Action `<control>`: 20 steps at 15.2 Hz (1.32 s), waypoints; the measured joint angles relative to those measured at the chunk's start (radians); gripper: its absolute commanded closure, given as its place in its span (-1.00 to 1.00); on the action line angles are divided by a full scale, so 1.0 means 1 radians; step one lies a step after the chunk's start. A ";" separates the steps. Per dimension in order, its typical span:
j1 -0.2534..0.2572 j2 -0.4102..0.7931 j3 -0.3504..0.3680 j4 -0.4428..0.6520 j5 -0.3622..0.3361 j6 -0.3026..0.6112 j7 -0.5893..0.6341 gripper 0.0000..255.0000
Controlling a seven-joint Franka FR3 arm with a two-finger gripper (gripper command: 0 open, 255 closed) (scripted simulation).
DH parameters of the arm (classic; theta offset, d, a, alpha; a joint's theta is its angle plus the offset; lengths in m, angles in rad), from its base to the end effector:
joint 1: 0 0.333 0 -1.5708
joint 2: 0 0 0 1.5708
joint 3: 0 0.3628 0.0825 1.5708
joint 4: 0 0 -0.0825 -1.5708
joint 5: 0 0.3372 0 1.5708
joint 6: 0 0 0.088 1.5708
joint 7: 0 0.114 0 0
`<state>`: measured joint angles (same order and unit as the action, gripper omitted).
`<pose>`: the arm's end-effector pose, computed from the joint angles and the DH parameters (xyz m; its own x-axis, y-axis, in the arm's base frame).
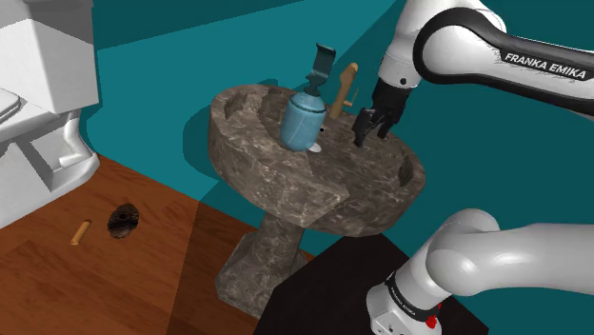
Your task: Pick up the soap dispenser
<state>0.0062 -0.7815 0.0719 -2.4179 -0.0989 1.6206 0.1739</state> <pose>0.2310 0.0156 0.5939 0.9939 -0.1104 0.0084 -0.1104 -0.9826 0.1495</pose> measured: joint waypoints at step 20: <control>-0.253 0.530 0.346 0.689 -0.081 -0.019 0.979 -1.00</control>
<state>-0.2469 -0.2518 0.4180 -1.7284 -0.1804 1.6018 1.1527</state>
